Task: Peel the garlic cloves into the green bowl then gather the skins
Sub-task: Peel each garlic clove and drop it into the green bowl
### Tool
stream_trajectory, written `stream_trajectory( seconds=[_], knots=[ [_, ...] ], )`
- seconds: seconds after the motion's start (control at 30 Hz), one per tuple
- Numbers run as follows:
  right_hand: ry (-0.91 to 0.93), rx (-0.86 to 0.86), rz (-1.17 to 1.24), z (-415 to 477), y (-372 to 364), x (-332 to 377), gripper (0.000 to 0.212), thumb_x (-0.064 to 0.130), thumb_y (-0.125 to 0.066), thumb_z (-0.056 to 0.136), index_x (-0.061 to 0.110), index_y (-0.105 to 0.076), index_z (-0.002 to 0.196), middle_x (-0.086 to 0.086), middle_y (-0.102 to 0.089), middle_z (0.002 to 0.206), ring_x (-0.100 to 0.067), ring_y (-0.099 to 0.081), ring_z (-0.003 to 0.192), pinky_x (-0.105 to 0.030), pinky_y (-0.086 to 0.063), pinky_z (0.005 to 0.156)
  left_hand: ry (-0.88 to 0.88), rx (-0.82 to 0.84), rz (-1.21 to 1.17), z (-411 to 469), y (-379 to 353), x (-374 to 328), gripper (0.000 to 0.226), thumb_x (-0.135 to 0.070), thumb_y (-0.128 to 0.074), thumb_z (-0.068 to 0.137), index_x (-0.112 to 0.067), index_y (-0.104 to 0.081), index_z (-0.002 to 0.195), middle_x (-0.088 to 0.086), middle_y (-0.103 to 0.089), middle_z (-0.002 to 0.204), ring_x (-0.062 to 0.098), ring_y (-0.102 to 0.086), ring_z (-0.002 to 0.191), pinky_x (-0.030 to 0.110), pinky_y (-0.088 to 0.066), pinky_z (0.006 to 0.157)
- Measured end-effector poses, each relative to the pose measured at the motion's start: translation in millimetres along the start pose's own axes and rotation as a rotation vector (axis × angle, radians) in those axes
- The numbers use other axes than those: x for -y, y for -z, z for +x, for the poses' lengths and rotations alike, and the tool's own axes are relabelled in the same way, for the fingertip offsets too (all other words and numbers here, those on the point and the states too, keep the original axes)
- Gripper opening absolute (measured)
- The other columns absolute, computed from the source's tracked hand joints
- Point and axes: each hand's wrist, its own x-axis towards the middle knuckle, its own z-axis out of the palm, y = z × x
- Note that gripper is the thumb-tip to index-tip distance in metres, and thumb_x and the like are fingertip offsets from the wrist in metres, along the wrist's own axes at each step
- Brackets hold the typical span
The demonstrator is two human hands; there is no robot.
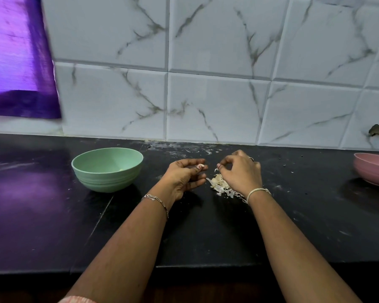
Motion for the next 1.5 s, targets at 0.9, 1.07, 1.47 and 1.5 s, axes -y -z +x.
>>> stream_trajectory(
  seconds=[0.9,1.07,1.47,1.5],
  knots=[
    [0.428,-0.278,-0.168,-23,-18,27,0.032,0.037,-0.032,0.095,0.023,-0.061,0.097,0.005,-0.066,0.095,-0.019,-0.06,0.09,-0.038,-0.034,0.082,-0.179,-0.181,0.005,-29,-5,-6,0.008,-0.006,-0.066,0.089,-0.005,-0.065,0.097,0.008,-0.069,0.083,0.009,-0.06,0.06,0.022,-0.054,0.055],
    [0.487,-0.128,-0.025,-33,-21,42,0.023,0.029,-0.042,0.099,0.018,-0.06,0.11,0.001,-0.066,0.107,-0.022,-0.06,0.101,-0.041,-0.041,0.087,-0.14,-0.188,-0.046,-48,10,-14,0.003,-0.003,-0.063,0.09,-0.006,-0.064,0.092,0.007,-0.068,0.079,0.008,-0.062,0.056,0.022,-0.056,0.055],
    [0.208,-0.056,0.708,-31,-19,132,0.019,0.029,-0.059,0.096,0.016,-0.07,0.087,-0.001,-0.07,0.078,-0.015,-0.063,0.073,-0.03,-0.048,0.065,-0.296,-0.226,0.302,-82,61,-77,0.01,-0.007,-0.067,0.089,-0.009,-0.062,0.081,0.003,-0.064,0.071,0.012,-0.055,0.055,0.021,-0.053,0.049],
    [0.183,-0.012,0.785,-28,-21,145,0.017,0.027,-0.062,0.094,0.016,-0.07,0.084,0.001,-0.07,0.076,-0.013,-0.063,0.071,-0.028,-0.049,0.066,-0.302,-0.239,0.316,-85,71,-84,0.008,-0.007,-0.067,0.089,-0.007,-0.062,0.082,0.003,-0.065,0.072,0.013,-0.056,0.056,0.021,-0.054,0.05]
  ],
)
